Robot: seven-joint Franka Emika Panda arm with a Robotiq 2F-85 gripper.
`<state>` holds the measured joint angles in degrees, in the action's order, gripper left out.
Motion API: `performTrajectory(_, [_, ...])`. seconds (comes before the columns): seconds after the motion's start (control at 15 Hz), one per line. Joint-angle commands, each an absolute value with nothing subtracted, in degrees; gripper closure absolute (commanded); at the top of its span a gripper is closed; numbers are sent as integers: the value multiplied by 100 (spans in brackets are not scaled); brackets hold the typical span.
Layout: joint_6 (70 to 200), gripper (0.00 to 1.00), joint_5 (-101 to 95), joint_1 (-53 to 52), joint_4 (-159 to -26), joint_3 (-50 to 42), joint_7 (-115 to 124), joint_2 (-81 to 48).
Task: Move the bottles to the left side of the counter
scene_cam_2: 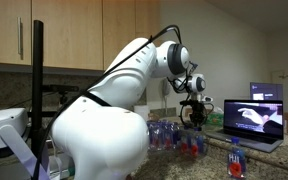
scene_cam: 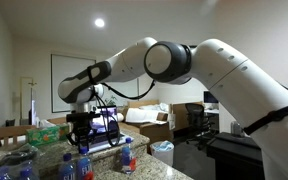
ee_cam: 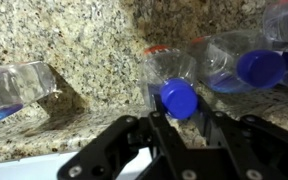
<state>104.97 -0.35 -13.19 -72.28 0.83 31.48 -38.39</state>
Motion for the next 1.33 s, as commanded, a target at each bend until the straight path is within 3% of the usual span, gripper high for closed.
performTrajectory(0.0, [10241, 86, -9, -1289, -7057, 109, 2823, -3909])
performTrajectory(1.27, [10340, 86, 199, -1185, -7038, 247, 2163, -3951])
